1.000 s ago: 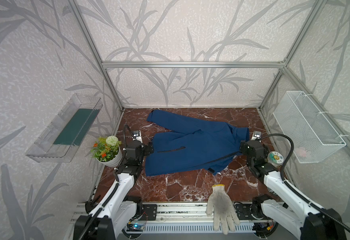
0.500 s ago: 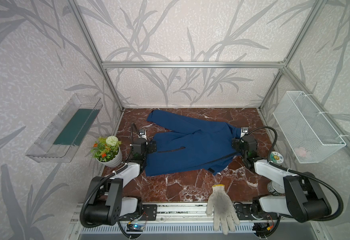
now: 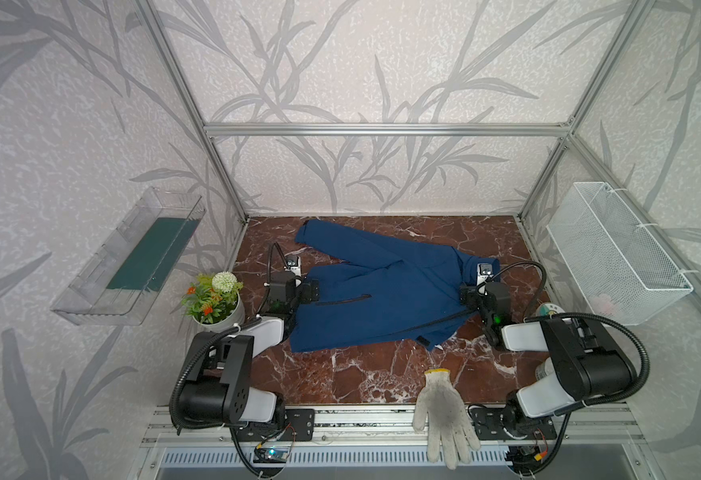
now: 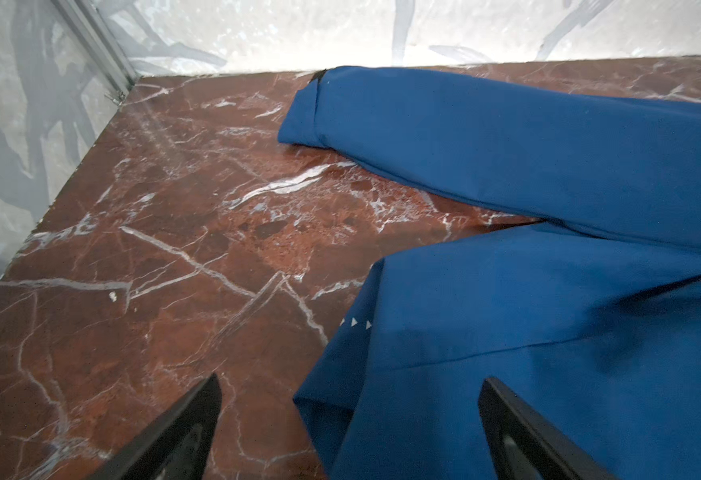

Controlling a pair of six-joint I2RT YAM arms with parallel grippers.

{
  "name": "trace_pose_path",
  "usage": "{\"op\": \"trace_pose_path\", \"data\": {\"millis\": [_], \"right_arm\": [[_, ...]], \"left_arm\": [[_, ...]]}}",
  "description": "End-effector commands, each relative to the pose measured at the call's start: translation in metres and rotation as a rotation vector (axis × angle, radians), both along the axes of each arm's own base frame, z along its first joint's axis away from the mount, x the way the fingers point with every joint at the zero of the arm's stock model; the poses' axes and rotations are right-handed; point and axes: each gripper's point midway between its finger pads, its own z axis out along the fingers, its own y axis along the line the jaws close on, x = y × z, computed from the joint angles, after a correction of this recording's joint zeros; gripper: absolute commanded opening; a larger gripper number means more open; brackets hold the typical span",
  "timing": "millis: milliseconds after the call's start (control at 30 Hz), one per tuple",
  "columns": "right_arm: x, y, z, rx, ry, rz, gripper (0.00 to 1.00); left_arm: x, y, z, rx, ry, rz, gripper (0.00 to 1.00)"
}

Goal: Zip up the jacket

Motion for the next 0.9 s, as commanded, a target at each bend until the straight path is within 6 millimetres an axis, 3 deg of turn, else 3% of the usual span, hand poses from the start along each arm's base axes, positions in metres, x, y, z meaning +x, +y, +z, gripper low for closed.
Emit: {"op": "trace_pose_path", "data": {"millis": [0,67,233,500,567,667,733,867], "right_arm": [[0.010,0.004,0.019,0.010,-0.066,0.020,0.99],[0.010,0.004,0.019,0.010,-0.065,0.020,0.99],[0.010,0.004,0.019,0.010,-0.066,0.020,0.99],[0.010,0.004,0.019,0.010,-0.065,0.021,0.99],[0.010,0.004,0.019,0.010,-0.066,0.021,0.99],[0.010,0.004,0.019,0.010,-0.065,0.020,0.99],[0.010,0.004,0.019,0.010,-0.065,0.021,0.99],[0.010,0.004,0.019,0.010,-0.066,0.020,0.99]], "left_arm": [[-0.011,-0.005,0.011,-0.026,-0.050,-0.029,0.99],[-0.020,-0.001,0.015,-0.026,-0.082,-0.011,0.99],[-0.036,0.029,0.027,0.017,-0.173,0.153,0.99],[-0.055,0.047,0.023,0.101,-0.108,0.227,0.99],[-0.061,0.065,0.031,0.108,-0.152,0.334,0.99],[-0.042,0.074,0.036,0.074,-0.229,0.385,0.99],[-0.023,0.064,0.036,0.063,-0.244,0.330,0.99],[0.006,0.060,0.004,0.101,-0.183,0.286,0.99]]}}
